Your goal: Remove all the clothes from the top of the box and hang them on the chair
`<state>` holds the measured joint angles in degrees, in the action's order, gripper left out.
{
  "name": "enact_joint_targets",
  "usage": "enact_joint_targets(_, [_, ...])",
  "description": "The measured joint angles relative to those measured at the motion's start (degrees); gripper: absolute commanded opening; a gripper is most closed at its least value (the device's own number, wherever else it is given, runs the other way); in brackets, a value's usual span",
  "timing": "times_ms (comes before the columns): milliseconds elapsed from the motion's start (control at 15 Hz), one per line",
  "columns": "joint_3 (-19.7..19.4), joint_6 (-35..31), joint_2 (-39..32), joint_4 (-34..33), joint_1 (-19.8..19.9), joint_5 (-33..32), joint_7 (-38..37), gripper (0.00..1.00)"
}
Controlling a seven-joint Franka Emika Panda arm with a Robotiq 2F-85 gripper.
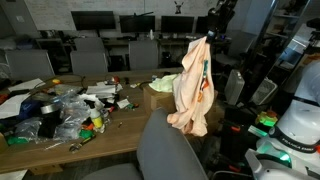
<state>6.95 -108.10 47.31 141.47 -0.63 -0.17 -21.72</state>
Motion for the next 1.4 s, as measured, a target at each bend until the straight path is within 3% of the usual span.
enact_joint_targets(933, [-2.0, 3.8, 10.1, 10.3, 5.2, 2.1, -2.2, 0.01])
enact_joint_targets(1400, [2.8, 3.9, 9.4, 8.4, 3.1, 2.1, -0.2, 0.01])
